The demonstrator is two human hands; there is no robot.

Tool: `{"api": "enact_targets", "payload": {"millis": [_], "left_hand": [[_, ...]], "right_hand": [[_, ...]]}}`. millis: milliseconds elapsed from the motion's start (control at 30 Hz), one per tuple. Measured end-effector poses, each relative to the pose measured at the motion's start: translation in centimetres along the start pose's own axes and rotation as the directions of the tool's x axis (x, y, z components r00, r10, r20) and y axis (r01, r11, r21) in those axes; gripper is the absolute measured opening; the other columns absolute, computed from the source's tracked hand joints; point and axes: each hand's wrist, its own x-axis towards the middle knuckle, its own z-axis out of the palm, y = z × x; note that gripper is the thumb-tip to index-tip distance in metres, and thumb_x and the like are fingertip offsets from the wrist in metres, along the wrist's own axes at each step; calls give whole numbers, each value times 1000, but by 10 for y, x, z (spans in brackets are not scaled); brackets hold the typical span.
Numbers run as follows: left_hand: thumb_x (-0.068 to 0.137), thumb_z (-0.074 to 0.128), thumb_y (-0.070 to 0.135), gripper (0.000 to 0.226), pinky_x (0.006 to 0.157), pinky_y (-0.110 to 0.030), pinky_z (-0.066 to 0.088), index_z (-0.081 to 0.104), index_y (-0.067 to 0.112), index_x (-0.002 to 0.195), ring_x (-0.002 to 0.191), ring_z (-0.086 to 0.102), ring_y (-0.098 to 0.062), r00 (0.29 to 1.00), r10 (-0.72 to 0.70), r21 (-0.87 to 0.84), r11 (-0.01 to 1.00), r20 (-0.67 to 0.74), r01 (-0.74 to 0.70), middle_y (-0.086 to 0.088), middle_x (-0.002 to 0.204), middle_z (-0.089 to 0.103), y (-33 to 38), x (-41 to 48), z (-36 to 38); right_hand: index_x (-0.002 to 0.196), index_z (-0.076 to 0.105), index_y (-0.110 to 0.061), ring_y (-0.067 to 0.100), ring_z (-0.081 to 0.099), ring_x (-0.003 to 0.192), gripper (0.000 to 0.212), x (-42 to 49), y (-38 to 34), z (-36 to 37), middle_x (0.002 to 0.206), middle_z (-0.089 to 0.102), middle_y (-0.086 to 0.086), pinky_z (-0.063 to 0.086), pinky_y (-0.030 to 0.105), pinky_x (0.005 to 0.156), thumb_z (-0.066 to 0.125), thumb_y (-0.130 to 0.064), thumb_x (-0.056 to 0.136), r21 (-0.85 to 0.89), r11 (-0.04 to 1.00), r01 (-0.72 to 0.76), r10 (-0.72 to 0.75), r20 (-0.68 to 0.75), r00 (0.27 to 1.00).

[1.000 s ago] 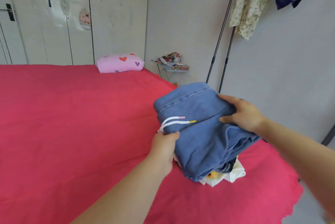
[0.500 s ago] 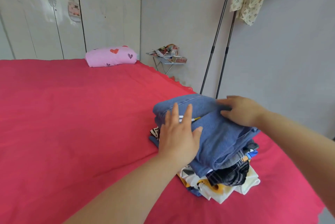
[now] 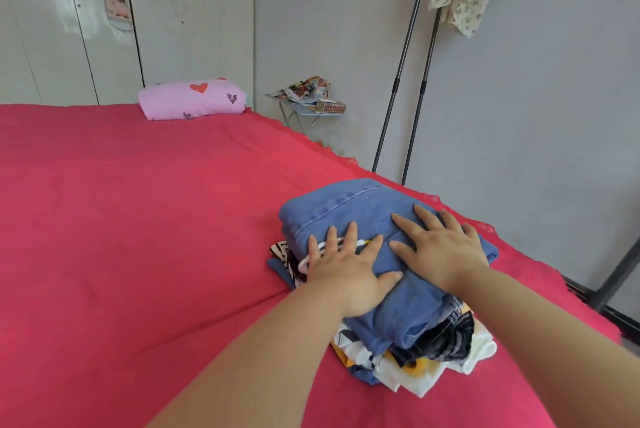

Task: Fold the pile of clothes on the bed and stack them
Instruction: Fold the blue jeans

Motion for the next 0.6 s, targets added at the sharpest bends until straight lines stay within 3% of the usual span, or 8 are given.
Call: {"api": "enact_targets", "payload": {"millis": [167, 267, 333, 400, 600], "left_hand": [[92, 37, 55, 65, 116, -43, 2, 14, 30, 148, 145, -1, -20, 982, -12, -80, 997, -186, -3, 0, 158, 3, -16, -42, -8], [91, 45, 48, 63, 113, -42, 18, 21, 26, 145, 141, 14, -24, 970, -114, -66, 993, -214, 102, -3, 154, 15, -33, -74, -19], [90, 49, 42, 60, 109, -42, 28, 25, 25, 143, 136, 26, -25, 967, -153, -43, 988, -204, 147, -4, 148, 28, -46, -97, -30], [90, 50, 38, 57, 105, -41, 33, 29, 23, 141, 131, 34, -25, 964, -191, -17, 981, -187, 192, -3, 141, 36, -59, -124, -44], [92, 49, 35, 58, 106, -42, 33, 26, 21, 144, 134, 33, -26, 920, -366, 16, 928, -137, 372, -7, 144, 35, -105, -236, -85]], "right_hand": [[145, 6, -46, 28, 0, 145, 57, -15, -7, -15, 158, 0, -8, 10, 52, 114, 18, -62, 92, -36, 999, -11, 12, 32, 999], [142, 27, -39, 30, 7, 143, 49, -30, -32, -37, 156, 14, -5, 14, 55, 111, 29, -50, 95, -40, 999, -10, 10, -11, 1000], [135, 42, -34, 29, 23, 138, 42, -47, -60, -50, 148, 31, -2, 20, 52, 109, 39, -40, 94, 5, 996, 86, -86, -57, 995], [131, 47, -28, 28, 36, 129, 40, -71, -94, -56, 139, 41, 2, 30, 46, 104, 44, -34, 92, 117, 970, 215, -210, -53, 976], [131, 46, -20, 28, 42, 123, 44, -154, -189, -60, 132, 43, 7, 38, 37, 101, 46, -18, 87, 205, 854, 478, -478, -51, 877]]}}
